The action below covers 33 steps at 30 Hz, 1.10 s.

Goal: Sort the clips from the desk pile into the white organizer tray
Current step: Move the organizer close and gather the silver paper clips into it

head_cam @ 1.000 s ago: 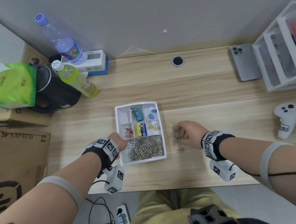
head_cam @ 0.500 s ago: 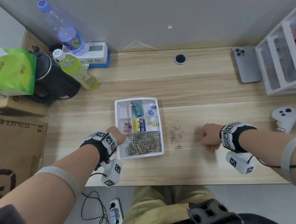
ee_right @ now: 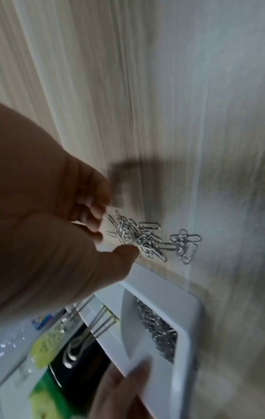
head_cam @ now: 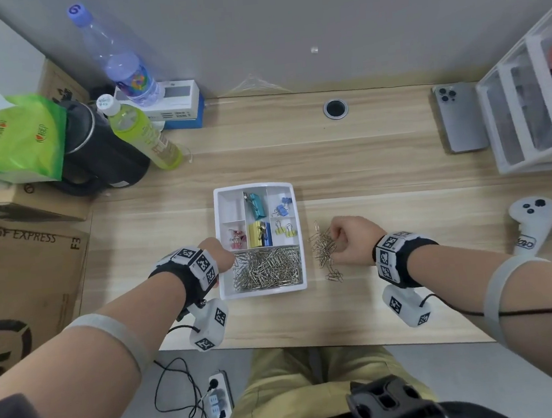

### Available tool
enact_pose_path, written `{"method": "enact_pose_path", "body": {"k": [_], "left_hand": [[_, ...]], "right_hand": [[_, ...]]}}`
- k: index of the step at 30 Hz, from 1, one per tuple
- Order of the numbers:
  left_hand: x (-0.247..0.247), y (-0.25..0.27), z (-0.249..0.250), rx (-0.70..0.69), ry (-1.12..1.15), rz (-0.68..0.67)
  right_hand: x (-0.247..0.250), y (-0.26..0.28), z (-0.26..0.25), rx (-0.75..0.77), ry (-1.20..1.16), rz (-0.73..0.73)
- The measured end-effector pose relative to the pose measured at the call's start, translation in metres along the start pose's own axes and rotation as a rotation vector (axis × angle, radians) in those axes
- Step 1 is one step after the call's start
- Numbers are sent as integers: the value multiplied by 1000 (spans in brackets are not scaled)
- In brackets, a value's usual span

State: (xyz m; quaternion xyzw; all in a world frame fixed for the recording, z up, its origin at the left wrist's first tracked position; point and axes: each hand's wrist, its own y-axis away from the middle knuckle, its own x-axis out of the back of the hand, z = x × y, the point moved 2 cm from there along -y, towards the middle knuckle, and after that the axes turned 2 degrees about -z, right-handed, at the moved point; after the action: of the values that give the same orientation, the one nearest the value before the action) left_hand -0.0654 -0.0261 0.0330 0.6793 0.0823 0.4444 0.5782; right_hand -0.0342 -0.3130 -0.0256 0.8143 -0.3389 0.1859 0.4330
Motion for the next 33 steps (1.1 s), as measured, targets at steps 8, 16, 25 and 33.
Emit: {"method": "enact_pose_path", "body": {"k": [8,16,25,33], "left_hand": [[-1,-2,-3,-19,22,20],[-1,-2,-3,-32,-16,25],[-6,2,3,-52,-34,-12],[-10,1,8,-55,-24,-29]], "right_hand": [[-22,1,-8,136,470,-59],[-25,-5,-7,214,229,-9],[-35,-2,-13,189,205,32],[-38,-4,-12,166,76,77]]}}
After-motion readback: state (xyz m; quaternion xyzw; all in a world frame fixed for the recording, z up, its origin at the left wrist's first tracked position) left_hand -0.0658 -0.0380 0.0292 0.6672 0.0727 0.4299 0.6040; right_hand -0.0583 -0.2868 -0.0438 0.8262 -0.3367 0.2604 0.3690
